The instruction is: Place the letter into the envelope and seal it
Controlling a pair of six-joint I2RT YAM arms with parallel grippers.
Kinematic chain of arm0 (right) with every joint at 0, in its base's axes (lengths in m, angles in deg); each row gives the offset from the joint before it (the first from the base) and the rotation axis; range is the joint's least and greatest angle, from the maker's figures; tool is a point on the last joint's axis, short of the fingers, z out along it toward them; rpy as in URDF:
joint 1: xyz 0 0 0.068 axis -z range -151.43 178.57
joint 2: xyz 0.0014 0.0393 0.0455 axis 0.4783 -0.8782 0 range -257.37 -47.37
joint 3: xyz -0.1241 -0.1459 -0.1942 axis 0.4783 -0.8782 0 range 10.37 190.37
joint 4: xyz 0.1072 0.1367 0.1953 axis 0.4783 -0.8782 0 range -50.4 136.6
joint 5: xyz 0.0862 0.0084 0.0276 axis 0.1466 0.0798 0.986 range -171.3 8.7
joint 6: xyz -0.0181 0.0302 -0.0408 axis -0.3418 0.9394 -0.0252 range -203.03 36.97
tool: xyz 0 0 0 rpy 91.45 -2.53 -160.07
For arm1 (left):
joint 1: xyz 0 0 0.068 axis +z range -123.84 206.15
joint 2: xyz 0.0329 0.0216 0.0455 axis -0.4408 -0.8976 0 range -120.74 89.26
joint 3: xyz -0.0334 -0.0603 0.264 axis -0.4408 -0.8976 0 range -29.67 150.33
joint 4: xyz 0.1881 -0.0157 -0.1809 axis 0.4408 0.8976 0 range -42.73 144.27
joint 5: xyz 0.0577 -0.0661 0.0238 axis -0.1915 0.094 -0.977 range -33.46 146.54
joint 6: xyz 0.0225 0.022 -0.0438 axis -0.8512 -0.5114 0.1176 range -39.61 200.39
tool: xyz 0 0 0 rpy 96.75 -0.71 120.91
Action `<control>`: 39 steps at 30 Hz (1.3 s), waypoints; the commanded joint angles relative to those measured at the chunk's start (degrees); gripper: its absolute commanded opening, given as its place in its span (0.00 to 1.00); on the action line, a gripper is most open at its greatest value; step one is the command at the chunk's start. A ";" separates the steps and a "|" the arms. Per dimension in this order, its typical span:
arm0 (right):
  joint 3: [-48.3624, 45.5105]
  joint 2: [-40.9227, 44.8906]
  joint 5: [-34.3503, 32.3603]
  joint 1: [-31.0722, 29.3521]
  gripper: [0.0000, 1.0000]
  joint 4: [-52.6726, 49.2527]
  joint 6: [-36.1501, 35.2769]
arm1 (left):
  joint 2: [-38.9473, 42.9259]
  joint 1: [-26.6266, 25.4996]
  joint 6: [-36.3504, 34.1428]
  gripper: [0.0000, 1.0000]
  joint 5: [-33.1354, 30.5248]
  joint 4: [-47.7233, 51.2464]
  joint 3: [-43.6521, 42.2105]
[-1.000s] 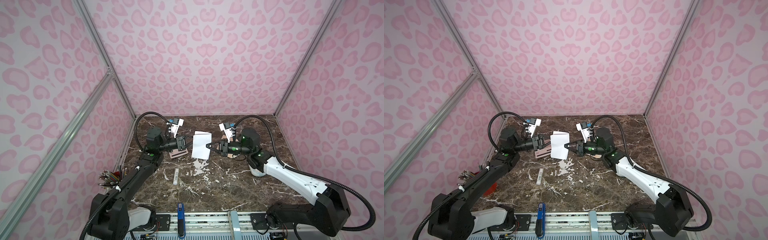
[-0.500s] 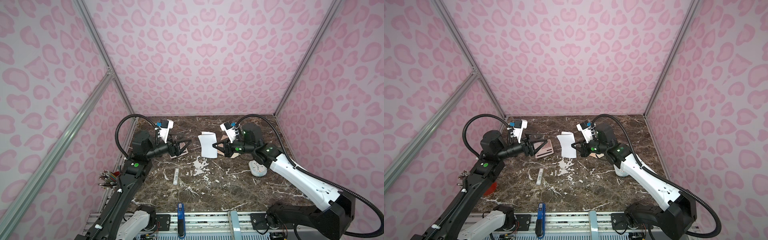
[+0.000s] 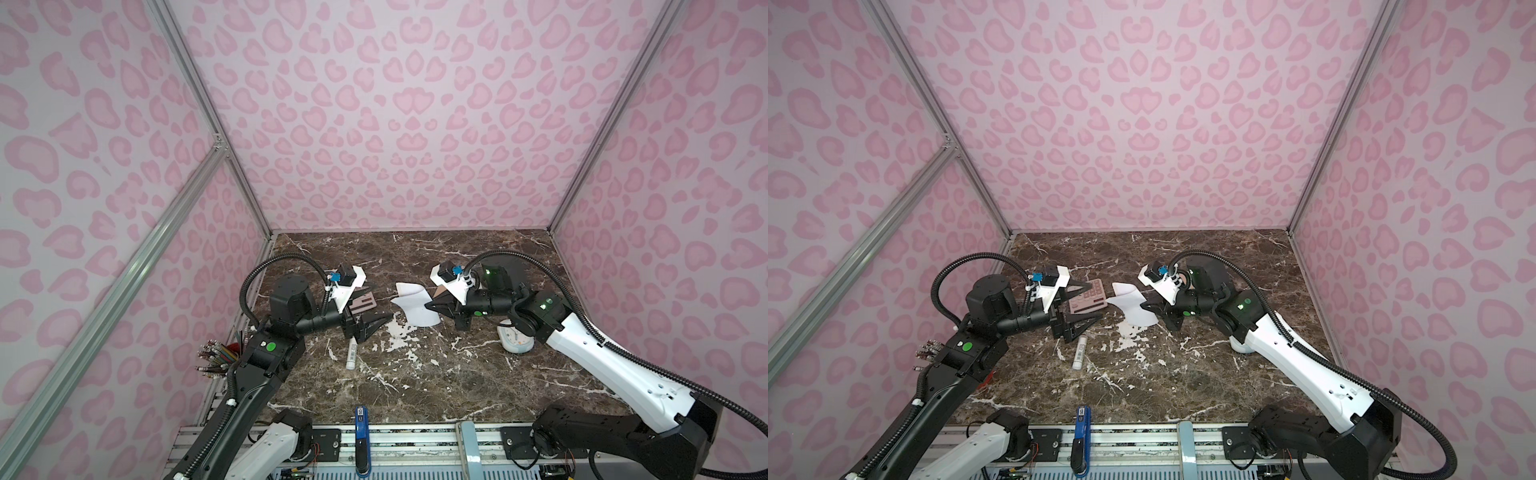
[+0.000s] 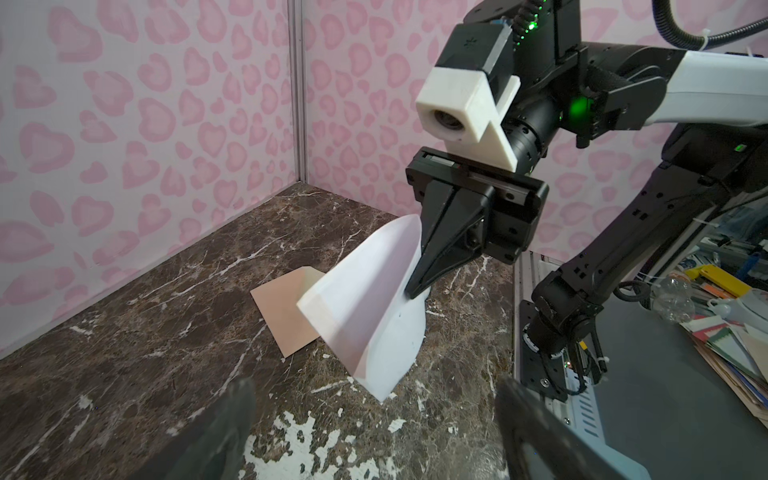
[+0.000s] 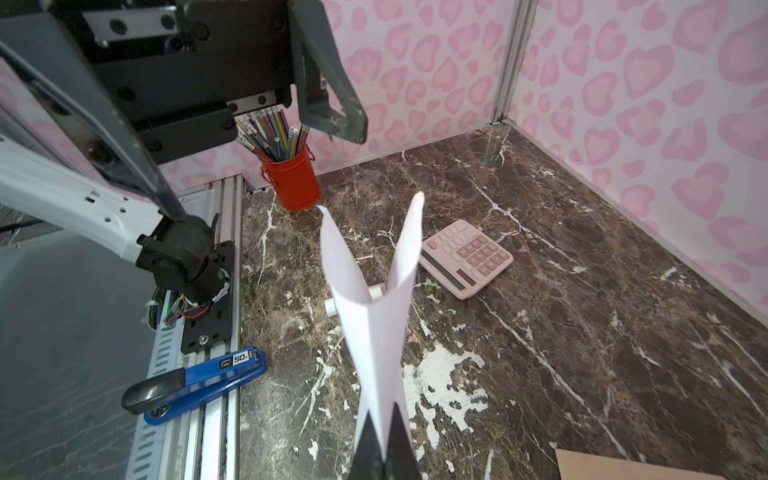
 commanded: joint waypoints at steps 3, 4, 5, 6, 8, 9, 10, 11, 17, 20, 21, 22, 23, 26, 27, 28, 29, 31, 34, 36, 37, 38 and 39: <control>0.49 -0.73 -2.31 -1.71 0.00 -4.85 -7.04 | -1.50 -0.73 -2.27 0.93 2.83 -1.53 0.14; 0.70 -0.92 -2.57 -2.01 0.00 -5.51 -7.38 | -1.67 -0.98 -2.32 0.93 2.90 -1.78 0.05; 0.96 -1.17 -2.75 -2.22 0.00 -6.16 -7.75 | -1.82 -1.24 -2.31 0.94 2.93 -2.14 -0.03; 1.08 -1.29 -2.84 -2.45 0.00 -6.63 -7.84 | -2.05 -1.56 -2.32 0.94 3.01 -2.34 -0.03; 1.53 -1.87 -2.93 -2.98 0.00 -7.72 -8.41 | -2.58 -2.34 -2.32 0.94 3.18 -2.75 -0.01; 1.67 -2.06 -3.05 -3.24 0.00 -8.07 -8.57 | -2.91 -2.75 -2.32 0.94 3.27 -2.86 0.06; 1.86 -2.24 -3.16 -3.51 0.00 -8.35 -8.75 | -3.30 -3.20 -2.32 0.94 3.36 -3.12 0.06; 1.91 -2.40 -3.15 -3.77 0.00 -8.59 -8.78 | -3.68 -3.80 -2.32 0.94 3.52 -3.39 0.14; 2.70 -2.82 -3.11 -4.91 0.00 -9.24 -8.87 | -5.65 -6.00 -2.14 0.94 3.29 -5.09 0.02; 2.97 -2.97 -2.98 -5.59 0.00 -9.56 -8.71 | -6.27 -6.34 -2.32 0.94 3.40 -5.63 0.13; 3.06 -3.10 -2.89 -5.72 0.00 -9.64 -8.47 | -6.53 -6.40 -2.32 0.94 3.58 -5.83 0.12; 3.05 -3.16 -2.74 -5.89 0.00 -9.74 -8.35 | -6.94 -6.53 -2.23 0.94 3.93 -5.97 0.24; 3.09 -3.17 -2.55 -6.06 0.00 -9.70 -8.20 | -7.44 -6.69 -2.22 0.93 4.42 -6.00 0.39; 2.96 -3.22 -2.36 -6.34 0.00 -9.58 -7.79 | -8.87 -7.56 -2.06 0.91 5.78 -5.98 0.75; 2.98 -3.19 -2.28 -6.41 0.00 -9.52 -7.73 | -9.23 -7.96 -2.05 0.91 6.11 -5.92 0.84; 3.01 -3.02 -2.26 -6.46 0.00 -9.51 -7.74 | -9.57 -8.35 -2.05 0.90 6.50 -5.68 1.00; 2.96 -2.95 -2.20 -6.43 0.00 -9.43 -7.74 | -9.95 -8.67 -2.05 0.89 6.91 -5.42 1.15; 2.89 -2.73 -2.35 -6.45 0.00 -9.43 -7.74 | -10.46 -9.23 -2.14 0.88 7.20 -4.90 1.45; 2.70 -2.66 -2.39 -6.33 0.00 -9.43 -7.47 | -11.02 -10.11 -2.44 0.83 7.36 -4.04 1.61; 2.62 -2.44 -2.36 -6.45 0.00 -9.22 -7.32 | -11.38 -10.53 -3.00 0.78 7.07 -2.79 1.89; 2.53 -2.26 -2.42 -6.43 0.00 -9.00 -7.29 | -11.56 -10.66 -3.32 0.76 6.82 -2.05 2.07; 2.37 -2.07 -2.37 -6.41 0.00 -8.86 -7.21 | -11.73 -10.80 -3.57 0.73 6.58 -1.36 2.24; 2.26 -1.83 -2.28 -6.43 0.00 -8.70 -7.13 | -11.83 -10.84 -3.93 0.69 6.46 -0.71 2.42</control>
